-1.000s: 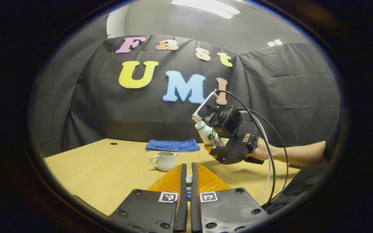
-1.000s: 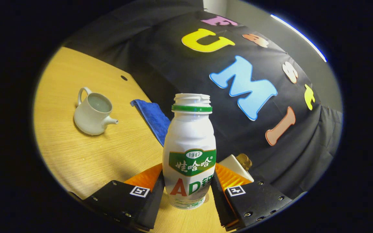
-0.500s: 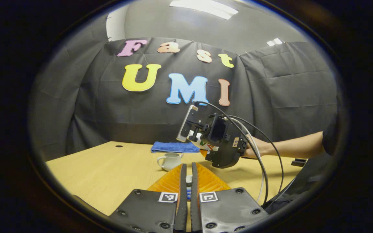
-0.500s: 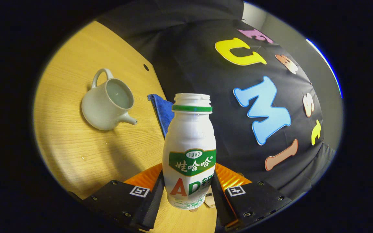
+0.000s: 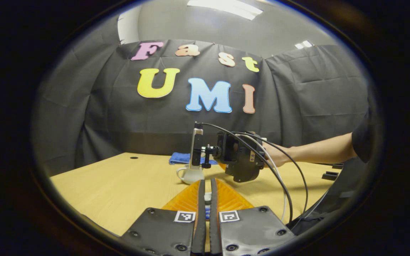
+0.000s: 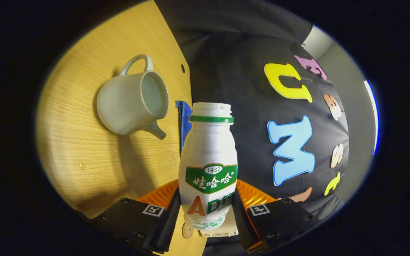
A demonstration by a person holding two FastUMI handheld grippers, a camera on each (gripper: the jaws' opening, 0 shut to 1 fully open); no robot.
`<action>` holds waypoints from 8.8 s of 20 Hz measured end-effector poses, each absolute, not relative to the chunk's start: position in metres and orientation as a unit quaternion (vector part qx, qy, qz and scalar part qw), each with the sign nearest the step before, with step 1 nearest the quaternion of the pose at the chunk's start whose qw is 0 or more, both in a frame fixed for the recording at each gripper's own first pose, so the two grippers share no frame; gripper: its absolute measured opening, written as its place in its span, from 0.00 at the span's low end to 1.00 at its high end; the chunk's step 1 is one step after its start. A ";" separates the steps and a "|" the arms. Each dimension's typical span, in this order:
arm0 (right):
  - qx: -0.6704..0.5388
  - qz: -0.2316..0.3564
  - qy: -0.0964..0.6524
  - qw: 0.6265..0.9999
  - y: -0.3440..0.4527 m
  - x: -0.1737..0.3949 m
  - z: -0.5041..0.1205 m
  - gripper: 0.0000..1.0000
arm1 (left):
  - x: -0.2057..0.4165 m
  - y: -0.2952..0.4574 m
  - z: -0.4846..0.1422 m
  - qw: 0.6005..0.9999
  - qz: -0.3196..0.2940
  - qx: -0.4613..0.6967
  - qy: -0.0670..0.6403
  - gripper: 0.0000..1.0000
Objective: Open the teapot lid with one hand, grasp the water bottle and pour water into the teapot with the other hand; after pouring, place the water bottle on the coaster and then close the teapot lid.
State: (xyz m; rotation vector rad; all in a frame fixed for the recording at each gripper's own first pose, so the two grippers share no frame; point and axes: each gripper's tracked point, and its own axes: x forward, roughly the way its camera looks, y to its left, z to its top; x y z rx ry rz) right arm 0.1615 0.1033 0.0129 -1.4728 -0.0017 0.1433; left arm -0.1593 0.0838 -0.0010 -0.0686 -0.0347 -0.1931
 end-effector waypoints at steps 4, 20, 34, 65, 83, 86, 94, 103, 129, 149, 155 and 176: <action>-0.711 0.061 -0.017 0.701 0.108 0.164 0.021 0.72 | -0.157 0.085 -0.004 0.995 -0.094 -0.033 -0.014 0.14; -0.778 0.056 -0.058 0.623 0.123 0.167 0.028 0.71 | -0.148 0.093 -0.028 0.997 -0.074 -0.017 0.016 0.14; -0.803 0.044 -0.074 0.590 0.120 0.171 0.035 0.71 | -0.152 0.096 -0.015 0.997 -0.072 -0.012 -0.002 0.14; -0.849 0.037 -0.111 0.516 0.126 0.174 0.045 0.71 | -0.151 0.096 -0.016 0.997 -0.072 -0.004 0.002 0.14; -0.873 0.022 -0.154 0.463 0.136 0.175 0.059 0.72 | -0.153 0.096 -0.017 0.997 -0.072 0.005 0.002 0.14; -0.868 0.025 -0.153 0.472 0.137 0.175 0.057 0.71 | -0.153 0.096 -0.014 0.997 -0.071 0.007 0.000 0.14; -0.831 0.049 -0.112 0.543 0.121 0.183 0.030 0.71 | -0.151 0.098 -0.015 0.998 -0.067 0.000 0.000 0.14; -0.623 0.117 -0.042 0.773 0.113 0.179 0.014 0.72 | -0.147 0.101 -0.013 0.998 -0.061 -0.010 -0.002 0.14; 0.027 0.018 -0.014 0.999 -0.073 0.142 0.064 0.71 | 0.062 0.074 0.061 0.997 -0.056 -0.047 -0.001 0.14; 0.022 0.008 -0.011 1.000 -0.069 0.140 0.061 0.71 | 0.132 0.091 -0.021 0.996 -0.015 -0.040 0.077 0.10; 0.018 0.014 0.000 1.000 -0.066 0.143 0.053 0.71 | 0.131 0.090 -0.023 0.997 -0.011 -0.032 0.070 0.11; -0.032 -0.029 -0.007 0.999 -0.099 0.159 0.062 0.71 | 0.089 0.086 0.043 0.997 -0.028 -0.057 -0.051 0.38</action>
